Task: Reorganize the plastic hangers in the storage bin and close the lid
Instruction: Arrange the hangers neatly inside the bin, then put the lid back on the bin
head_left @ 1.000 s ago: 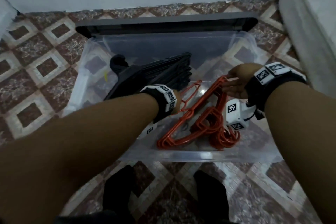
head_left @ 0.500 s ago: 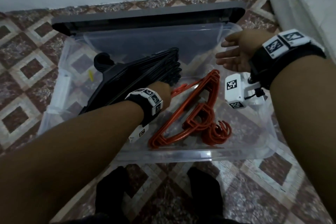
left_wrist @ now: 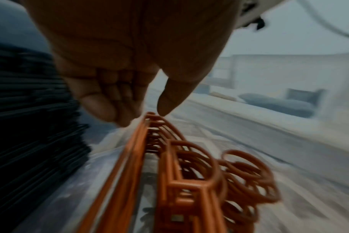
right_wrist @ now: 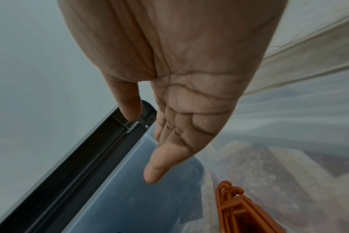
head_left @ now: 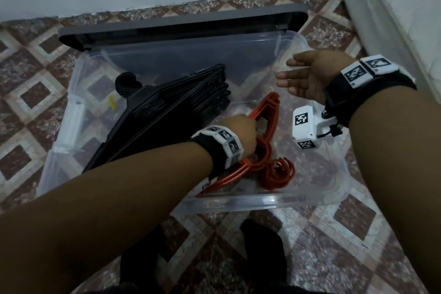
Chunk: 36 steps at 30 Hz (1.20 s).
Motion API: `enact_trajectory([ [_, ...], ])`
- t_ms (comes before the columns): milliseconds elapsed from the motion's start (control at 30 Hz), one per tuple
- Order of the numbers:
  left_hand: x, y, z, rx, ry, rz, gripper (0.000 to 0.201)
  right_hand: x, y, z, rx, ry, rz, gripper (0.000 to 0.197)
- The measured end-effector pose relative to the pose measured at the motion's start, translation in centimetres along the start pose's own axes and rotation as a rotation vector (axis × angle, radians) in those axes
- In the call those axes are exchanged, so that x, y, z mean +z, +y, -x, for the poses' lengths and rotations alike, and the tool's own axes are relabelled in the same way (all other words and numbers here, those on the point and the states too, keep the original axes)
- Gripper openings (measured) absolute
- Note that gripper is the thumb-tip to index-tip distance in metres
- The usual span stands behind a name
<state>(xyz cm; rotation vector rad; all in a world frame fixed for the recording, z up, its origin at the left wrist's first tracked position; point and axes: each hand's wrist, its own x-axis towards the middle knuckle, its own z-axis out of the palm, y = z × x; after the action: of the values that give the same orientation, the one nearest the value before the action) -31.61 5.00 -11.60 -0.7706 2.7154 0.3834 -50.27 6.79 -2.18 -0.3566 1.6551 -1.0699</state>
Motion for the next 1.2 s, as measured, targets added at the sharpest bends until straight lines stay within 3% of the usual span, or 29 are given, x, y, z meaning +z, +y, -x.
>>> enact_trajectory([
  [67,-0.2,-2.5,-0.4,-0.187,-0.025,0.078,0.02,-0.2,0.2,-0.1,-0.011,-0.005,-0.026,0.017],
  [200,1.1,-4.4,-1.1,-0.288,-0.43,0.087,0.026,-0.3,0.4,-0.3,-0.028,-0.007,-0.059,0.018],
  [333,2.3,-3.8,-1.6,-0.295,-0.424,0.177,0.031,-0.3,0.6,-0.5,-0.033,0.004,-0.038,0.019],
  [467,2.3,-4.6,-1.3,-0.32,-0.441,0.17,0.054,0.0,0.7,-0.6,-0.038,0.023,-0.022,0.016],
  [633,1.0,-4.7,-0.1,-0.295,-0.335,0.128,0.072,0.1,0.8,-0.7,-0.029,0.035,-0.029,0.017],
  [833,-8.4,-7.4,6.7,-0.245,-0.159,0.12,0.044,1.3,0.1,0.1,0.021,0.094,-0.001,0.019],
  [967,-14.9,-11.8,13.4,-0.41,0.049,0.129,0.031,2.7,-0.8,1.2,-0.016,0.124,-0.043,0.02],
  [1100,-17.6,-16.9,19.2,-0.632,0.239,-0.002,0.034,4.4,-1.7,2.4,-0.087,0.112,0.016,0.022],
  [1200,-17.8,-20.3,21.5,-0.776,0.3,0.013,0.044,4.7,-3.0,3.2,-0.133,0.115,0.029,0.018],
])
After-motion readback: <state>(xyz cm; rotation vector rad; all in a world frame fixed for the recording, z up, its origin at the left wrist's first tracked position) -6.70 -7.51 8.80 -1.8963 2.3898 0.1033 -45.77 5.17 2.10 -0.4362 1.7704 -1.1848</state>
